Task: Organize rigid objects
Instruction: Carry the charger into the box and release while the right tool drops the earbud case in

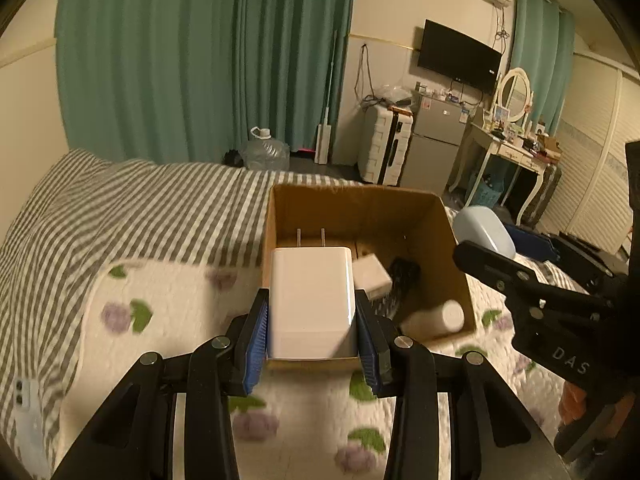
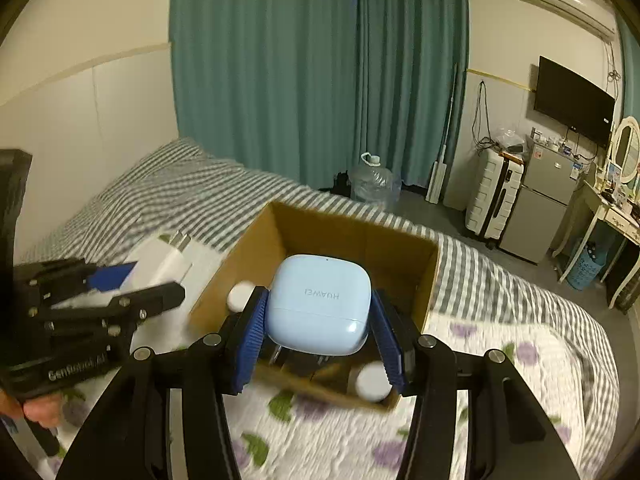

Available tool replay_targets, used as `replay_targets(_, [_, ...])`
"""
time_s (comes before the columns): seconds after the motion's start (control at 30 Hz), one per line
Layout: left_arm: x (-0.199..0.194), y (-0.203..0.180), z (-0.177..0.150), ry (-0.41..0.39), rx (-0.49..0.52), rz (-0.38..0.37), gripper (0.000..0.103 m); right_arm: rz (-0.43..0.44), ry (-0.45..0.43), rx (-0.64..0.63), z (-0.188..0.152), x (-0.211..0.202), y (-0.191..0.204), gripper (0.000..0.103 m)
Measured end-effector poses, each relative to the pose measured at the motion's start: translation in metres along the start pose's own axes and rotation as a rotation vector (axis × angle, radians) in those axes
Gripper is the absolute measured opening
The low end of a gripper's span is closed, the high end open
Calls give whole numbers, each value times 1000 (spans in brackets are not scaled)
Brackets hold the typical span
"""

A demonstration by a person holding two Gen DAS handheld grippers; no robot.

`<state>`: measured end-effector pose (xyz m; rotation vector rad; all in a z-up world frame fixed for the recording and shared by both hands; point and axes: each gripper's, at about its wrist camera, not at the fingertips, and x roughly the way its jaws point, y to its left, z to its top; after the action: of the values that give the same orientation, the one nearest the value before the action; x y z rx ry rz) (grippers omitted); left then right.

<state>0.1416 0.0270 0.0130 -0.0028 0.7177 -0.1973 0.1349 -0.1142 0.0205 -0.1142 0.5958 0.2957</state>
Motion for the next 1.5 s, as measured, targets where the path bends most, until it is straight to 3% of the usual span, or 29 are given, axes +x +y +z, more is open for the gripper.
replay_targets(0.2, [46,-15,18,12,34,25,40,-11,-19,-29,23,39,-26,51])
replay_targets(0.4, [91,-24,21,57,63,46,40,0,-8,-3,20,71,-53,51])
replay_targets(0.63, [117,-31,20,80,77,42,42,14,1,-5,18,94,-55,51])
replay_targets(0.77, [134,-24,20,142,46,121,45,8,3,-5,17,99,-57,51])
replay_targets(0.93, [126,-15,19,106,22,74,57,4,10,8,16,102,-60,51])
replay_targets(1.23, [111,-13,19,52,52,89,57,11,25,1,14,115,-60,52])
replay_targets(1.33, [105,-16,20,38,61,104,57,6,7,3,12,115,-60,72])
replay_targets(1.5, [85,-20,14,-2,66,120,61,13,-16,45,15,100,-67,73])
